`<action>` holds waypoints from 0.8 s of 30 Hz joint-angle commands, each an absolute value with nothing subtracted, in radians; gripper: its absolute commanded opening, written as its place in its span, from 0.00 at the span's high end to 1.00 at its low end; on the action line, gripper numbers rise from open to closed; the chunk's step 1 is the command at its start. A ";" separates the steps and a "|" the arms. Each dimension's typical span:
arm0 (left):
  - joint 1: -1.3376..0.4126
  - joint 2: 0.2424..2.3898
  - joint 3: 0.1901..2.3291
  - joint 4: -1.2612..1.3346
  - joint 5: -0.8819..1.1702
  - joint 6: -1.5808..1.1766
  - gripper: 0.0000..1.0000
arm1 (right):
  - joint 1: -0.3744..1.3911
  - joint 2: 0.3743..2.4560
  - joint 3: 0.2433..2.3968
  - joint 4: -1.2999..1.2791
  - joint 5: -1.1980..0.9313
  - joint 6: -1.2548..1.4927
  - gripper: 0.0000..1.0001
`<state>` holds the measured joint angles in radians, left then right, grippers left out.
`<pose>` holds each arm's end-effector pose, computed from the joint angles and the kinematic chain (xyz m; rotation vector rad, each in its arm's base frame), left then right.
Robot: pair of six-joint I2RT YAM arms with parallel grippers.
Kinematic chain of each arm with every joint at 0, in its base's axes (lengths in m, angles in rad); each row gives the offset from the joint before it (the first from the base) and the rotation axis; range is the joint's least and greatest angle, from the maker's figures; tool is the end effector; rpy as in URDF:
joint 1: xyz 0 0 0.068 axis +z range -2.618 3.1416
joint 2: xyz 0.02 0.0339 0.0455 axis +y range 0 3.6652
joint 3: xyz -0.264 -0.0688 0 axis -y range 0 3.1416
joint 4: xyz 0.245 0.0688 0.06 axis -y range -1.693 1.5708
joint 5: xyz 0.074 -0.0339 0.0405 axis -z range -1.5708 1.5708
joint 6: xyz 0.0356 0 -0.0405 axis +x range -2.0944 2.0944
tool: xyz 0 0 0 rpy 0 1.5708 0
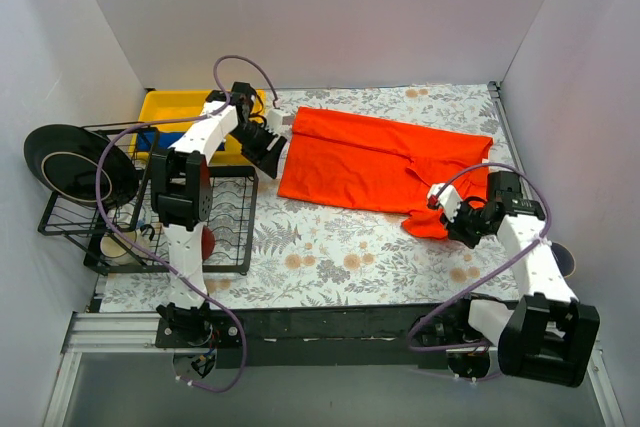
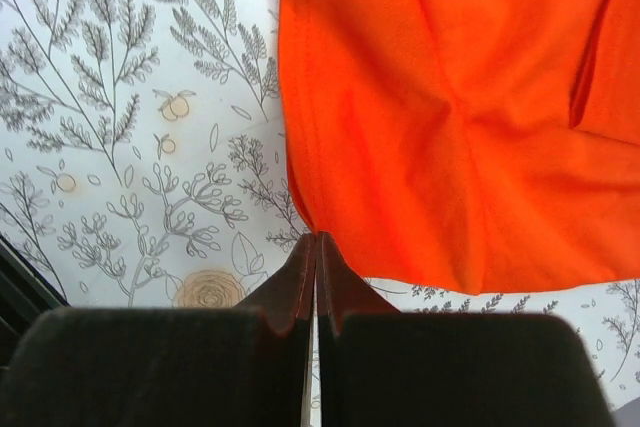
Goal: Roll the t-shirts
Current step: Fold the T-shirt at the center of the board.
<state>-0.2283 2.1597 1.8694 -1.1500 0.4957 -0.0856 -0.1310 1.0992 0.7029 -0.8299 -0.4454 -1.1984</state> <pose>0.4172 -0.1143 0.2160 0.2628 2.9821 -0.7787 0.1855 -0.0090 0.2096 -1.4081 2.1820 0.1840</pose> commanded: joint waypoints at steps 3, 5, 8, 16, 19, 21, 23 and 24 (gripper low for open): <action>-0.212 2.140 1.852 -1.253 0.499 -0.040 0.43 | -0.135 0.986 0.644 -0.796 -0.506 -0.990 0.99; -0.212 2.148 1.851 -1.272 0.485 -0.005 0.43 | -0.135 0.986 0.641 -0.790 -0.503 -0.979 0.99; -0.212 2.187 1.891 -1.331 0.491 0.026 0.44 | -0.135 0.999 0.650 -0.782 -0.508 -0.959 0.99; -0.299 2.189 1.853 -1.309 0.448 -0.027 0.47 | -0.135 1.035 0.667 -0.761 -0.511 -0.934 0.99; -0.308 2.197 1.801 -1.263 0.378 -0.080 0.46 | -0.135 1.045 0.672 -0.753 -0.514 -0.930 0.99; -0.307 2.200 1.787 -1.233 0.332 -0.112 0.45 | -0.135 1.049 0.673 -0.752 -0.515 -0.927 0.99; -0.307 2.200 1.778 -1.187 0.318 -0.121 0.44 | -0.135 1.054 0.676 -0.750 -0.520 -0.925 0.99; -0.308 2.204 1.782 -1.177 0.310 -0.129 0.44 | -0.135 1.057 0.678 -0.750 -0.520 -0.925 0.99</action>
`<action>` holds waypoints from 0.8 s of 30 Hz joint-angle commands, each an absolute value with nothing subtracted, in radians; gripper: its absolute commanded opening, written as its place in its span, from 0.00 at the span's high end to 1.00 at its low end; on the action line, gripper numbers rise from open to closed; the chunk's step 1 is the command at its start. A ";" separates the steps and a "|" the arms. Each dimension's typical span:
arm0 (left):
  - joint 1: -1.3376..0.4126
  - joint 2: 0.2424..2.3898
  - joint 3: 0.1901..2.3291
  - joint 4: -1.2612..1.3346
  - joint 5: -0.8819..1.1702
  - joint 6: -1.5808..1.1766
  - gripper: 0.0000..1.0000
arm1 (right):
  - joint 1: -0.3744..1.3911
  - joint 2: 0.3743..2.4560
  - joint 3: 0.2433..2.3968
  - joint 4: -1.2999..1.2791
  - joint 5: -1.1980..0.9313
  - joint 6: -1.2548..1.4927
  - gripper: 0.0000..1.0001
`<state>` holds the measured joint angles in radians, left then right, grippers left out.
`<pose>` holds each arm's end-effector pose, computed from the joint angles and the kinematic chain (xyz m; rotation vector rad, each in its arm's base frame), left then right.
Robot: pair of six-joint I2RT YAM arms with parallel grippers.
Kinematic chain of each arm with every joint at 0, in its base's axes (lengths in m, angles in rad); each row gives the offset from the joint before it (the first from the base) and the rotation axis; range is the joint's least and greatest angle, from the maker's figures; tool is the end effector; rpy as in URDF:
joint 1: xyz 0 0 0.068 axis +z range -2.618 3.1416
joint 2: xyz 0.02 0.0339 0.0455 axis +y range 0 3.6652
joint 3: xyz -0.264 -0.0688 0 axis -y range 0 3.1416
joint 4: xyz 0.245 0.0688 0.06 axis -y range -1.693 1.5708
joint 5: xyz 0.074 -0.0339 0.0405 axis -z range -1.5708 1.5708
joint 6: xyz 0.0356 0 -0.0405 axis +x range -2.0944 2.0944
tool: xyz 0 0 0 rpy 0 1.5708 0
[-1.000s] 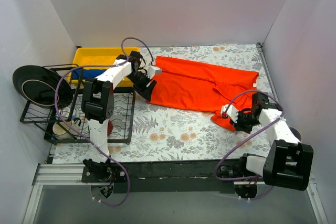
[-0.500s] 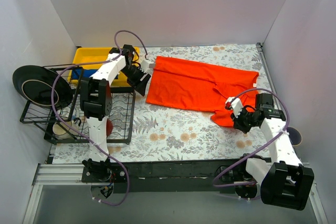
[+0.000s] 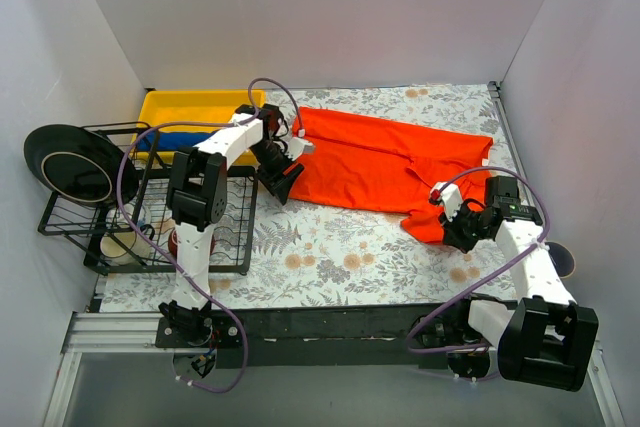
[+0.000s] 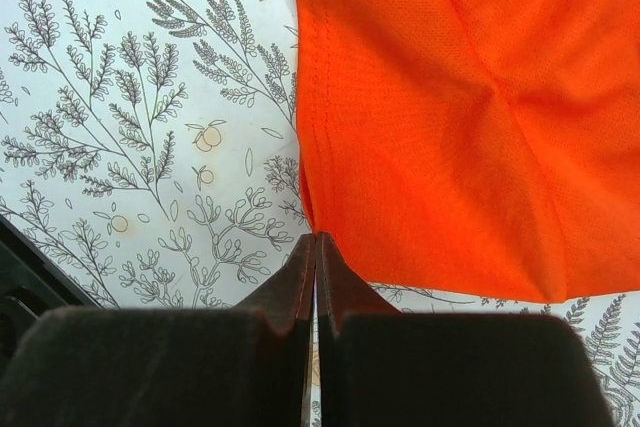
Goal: Roll the t-shirts
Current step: Fold the T-shirt at the center of the board.
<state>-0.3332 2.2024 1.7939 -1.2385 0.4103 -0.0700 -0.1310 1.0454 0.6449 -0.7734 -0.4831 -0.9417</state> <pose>0.3889 -0.1496 0.1780 -0.3615 -2.9086 0.5751 0.1780 -0.0068 0.2043 -1.1202 2.2906 0.2776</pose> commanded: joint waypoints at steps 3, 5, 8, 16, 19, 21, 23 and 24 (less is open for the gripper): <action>-0.311 2.224 1.804 -1.160 0.307 -0.140 0.44 | -0.135 1.063 0.683 -0.752 -0.519 -0.928 0.99; -0.318 2.243 1.809 -1.154 0.308 -0.149 0.45 | -0.135 1.065 0.681 -0.755 -0.517 -0.933 0.99; -0.337 2.250 1.796 -1.135 0.298 -0.152 0.49 | -0.135 1.068 0.681 -0.755 -0.518 -0.936 0.99; -0.347 2.257 1.789 -1.149 0.287 -0.144 0.92 | -0.135 1.074 0.681 -0.749 -0.517 -0.933 0.99; -0.345 2.261 1.812 -1.173 0.317 -0.132 1.00 | -0.133 1.068 0.675 -0.732 -0.512 -0.917 0.99; -0.345 2.266 1.827 -1.189 0.342 -0.132 1.00 | -0.135 1.065 0.686 -0.727 -0.503 -0.881 0.99; -0.345 2.273 1.867 -1.203 0.350 -0.135 1.00 | -0.135 1.054 0.728 -0.723 -0.505 -0.849 0.99; -0.345 2.278 1.882 -1.212 0.357 -0.138 1.00 | -0.135 1.049 0.747 -0.716 -0.497 -0.836 0.99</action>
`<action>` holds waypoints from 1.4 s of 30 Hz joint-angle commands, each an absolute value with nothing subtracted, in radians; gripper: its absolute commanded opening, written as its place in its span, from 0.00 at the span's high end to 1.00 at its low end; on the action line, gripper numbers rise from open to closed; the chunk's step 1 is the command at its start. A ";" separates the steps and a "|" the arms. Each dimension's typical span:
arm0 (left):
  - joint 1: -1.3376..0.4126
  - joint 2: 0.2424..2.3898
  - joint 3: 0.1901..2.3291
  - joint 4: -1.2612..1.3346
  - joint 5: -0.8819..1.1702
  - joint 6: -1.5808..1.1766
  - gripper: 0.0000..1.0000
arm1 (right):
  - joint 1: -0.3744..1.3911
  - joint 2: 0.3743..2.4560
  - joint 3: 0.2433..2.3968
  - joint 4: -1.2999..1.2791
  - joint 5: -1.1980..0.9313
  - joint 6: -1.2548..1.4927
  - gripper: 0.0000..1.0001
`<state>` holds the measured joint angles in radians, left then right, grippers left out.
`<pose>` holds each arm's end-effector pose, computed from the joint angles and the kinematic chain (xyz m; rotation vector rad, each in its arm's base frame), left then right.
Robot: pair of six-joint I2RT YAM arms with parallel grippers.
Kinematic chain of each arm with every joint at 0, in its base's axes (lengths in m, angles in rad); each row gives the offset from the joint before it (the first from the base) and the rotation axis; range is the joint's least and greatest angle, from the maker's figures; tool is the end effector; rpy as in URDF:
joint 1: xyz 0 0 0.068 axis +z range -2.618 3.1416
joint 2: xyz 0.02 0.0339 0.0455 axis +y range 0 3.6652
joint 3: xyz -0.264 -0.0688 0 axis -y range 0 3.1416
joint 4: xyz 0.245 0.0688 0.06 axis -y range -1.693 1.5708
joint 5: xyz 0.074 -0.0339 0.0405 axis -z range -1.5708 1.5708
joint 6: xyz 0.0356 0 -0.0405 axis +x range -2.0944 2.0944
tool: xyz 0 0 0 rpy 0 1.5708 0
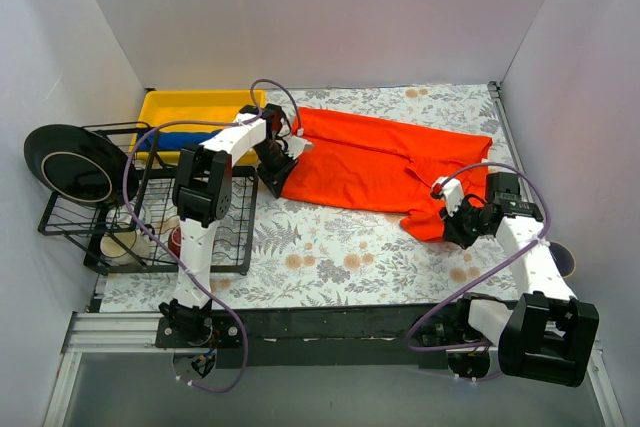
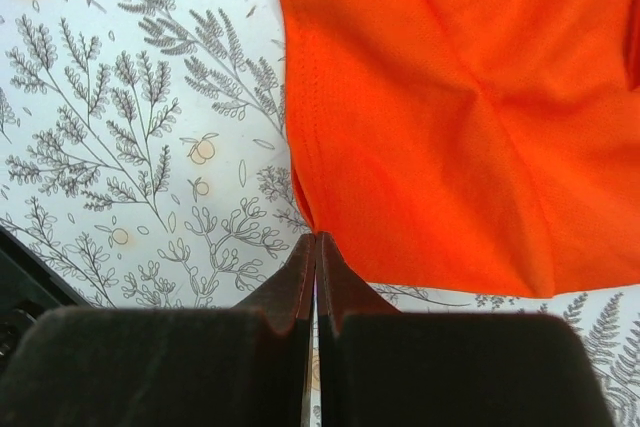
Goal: Roll the t-shirts
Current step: Fold the T-shirt at the center of the board.
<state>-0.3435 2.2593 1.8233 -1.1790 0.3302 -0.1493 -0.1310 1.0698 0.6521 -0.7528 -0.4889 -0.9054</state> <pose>0.4014 -0.1558 0.1607 -0.2782 -2.9699 0.4659 0.1832 -0.0073 0.2034 -1.0794 2.3062 0.2955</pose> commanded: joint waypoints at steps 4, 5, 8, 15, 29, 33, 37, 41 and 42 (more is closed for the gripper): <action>-0.344 2.273 1.945 -1.221 0.373 -0.153 1.00 | -0.144 1.037 0.842 -0.696 -0.466 -0.793 0.99; -0.342 2.272 1.951 -1.213 0.376 -0.159 1.00 | -0.149 1.040 0.860 -0.696 -0.463 -0.781 0.99; -0.339 2.272 1.982 -1.195 0.374 -0.187 1.00 | -0.159 1.039 0.871 -0.674 -0.428 -0.761 0.99; -0.310 2.332 2.169 -1.239 0.377 -0.219 1.00 | -0.195 1.023 0.922 -0.624 -0.345 -0.718 0.99; -0.296 2.387 2.281 -1.109 0.394 -0.230 1.00 | -0.225 1.083 0.922 -0.422 -0.291 -0.595 0.99; -0.296 2.385 2.284 -0.994 0.399 -0.270 1.00 | -0.224 1.127 0.946 -0.390 -0.278 -0.598 0.99; -0.296 2.391 2.299 -0.913 0.402 -0.287 1.00 | -0.227 1.170 0.956 -0.357 -0.265 -0.600 0.99; -0.296 2.399 2.309 -0.862 0.390 -0.291 1.00 | -0.229 1.203 0.963 -0.301 -0.249 -0.580 0.99; -0.296 2.398 2.309 -0.853 0.387 -0.296 1.00 | -0.230 1.209 0.965 -0.279 -0.245 -0.577 0.99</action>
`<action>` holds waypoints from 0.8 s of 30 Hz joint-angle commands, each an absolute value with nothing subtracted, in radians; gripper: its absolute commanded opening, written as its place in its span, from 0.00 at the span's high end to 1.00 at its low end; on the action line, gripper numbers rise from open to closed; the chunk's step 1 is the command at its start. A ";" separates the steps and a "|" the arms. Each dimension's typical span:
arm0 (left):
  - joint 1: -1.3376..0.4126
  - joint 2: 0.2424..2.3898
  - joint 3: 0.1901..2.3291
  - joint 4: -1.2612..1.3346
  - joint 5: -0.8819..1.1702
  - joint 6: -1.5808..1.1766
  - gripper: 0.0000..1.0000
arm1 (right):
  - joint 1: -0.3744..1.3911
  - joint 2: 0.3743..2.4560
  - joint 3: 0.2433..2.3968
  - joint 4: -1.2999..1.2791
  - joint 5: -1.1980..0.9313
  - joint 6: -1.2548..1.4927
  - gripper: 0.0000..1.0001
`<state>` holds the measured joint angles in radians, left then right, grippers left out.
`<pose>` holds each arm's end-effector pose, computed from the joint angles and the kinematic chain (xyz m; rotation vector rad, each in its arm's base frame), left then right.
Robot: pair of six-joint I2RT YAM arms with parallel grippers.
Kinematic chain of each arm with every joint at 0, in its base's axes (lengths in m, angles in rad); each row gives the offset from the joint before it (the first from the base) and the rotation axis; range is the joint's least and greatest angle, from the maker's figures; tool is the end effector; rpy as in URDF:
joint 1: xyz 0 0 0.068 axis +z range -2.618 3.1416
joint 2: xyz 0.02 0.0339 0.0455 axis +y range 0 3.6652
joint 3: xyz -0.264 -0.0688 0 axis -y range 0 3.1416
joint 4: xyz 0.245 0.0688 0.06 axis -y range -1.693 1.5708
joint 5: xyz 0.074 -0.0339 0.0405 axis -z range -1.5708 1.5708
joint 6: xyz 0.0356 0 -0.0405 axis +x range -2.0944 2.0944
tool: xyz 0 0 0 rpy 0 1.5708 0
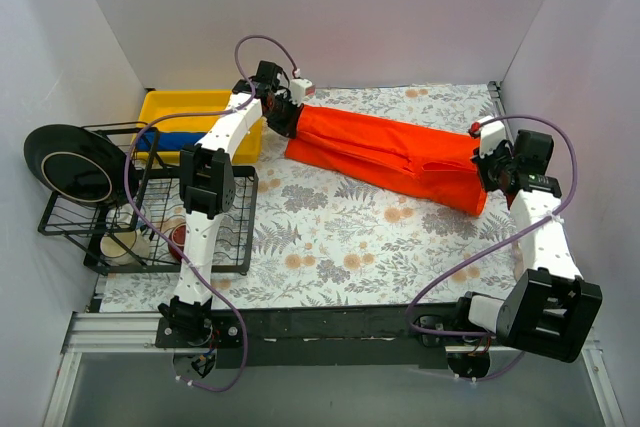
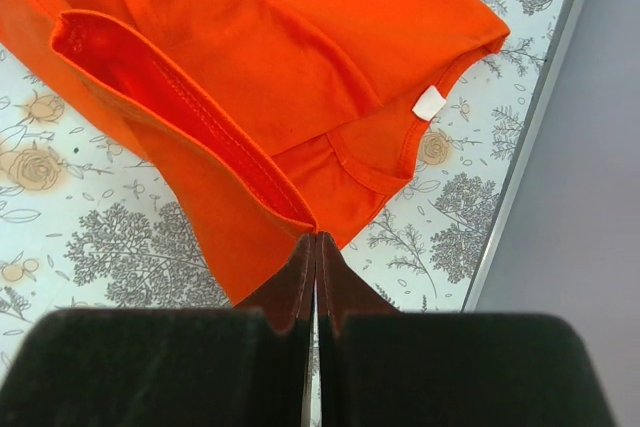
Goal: Roll the t-shirts
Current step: Fold the T-shirt at the center of the board.
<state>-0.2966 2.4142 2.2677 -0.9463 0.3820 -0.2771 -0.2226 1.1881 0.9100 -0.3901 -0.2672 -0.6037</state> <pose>0.4911 -0.1640 0.2176 0.1540 2.7079 -0.6892 0.2542 -0.0479 0.2817 -0.5602 2.1439 -0.1581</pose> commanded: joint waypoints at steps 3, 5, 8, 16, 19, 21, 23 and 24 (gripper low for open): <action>-0.296 2.405 2.316 -0.828 0.377 -0.308 1.00 | -0.230 1.238 0.969 -0.233 -0.241 -0.561 0.99; -0.296 2.411 2.319 -0.809 0.368 -0.314 1.00 | -0.230 1.259 0.971 -0.215 -0.238 -0.555 0.99; -0.296 2.422 2.322 -0.792 0.342 -0.324 1.00 | -0.230 1.290 0.974 -0.178 -0.235 -0.557 0.99; -0.296 2.473 2.353 -0.769 0.296 -0.321 1.00 | -0.230 1.390 1.018 -0.103 -0.229 -0.538 0.99; -0.298 2.491 2.371 -0.764 0.284 -0.325 1.00 | -0.232 1.428 1.054 -0.087 -0.235 -0.532 0.99; -0.296 2.496 2.376 -0.758 0.276 -0.328 1.00 | -0.230 1.460 1.086 -0.077 -0.242 -0.526 0.99; -0.296 2.497 2.373 -0.746 0.259 -0.328 1.00 | -0.230 1.483 1.107 -0.069 -0.248 -0.519 0.99; -0.298 2.497 2.372 -0.738 0.253 -0.330 1.00 | -0.229 1.505 1.124 -0.068 -0.250 -0.517 0.99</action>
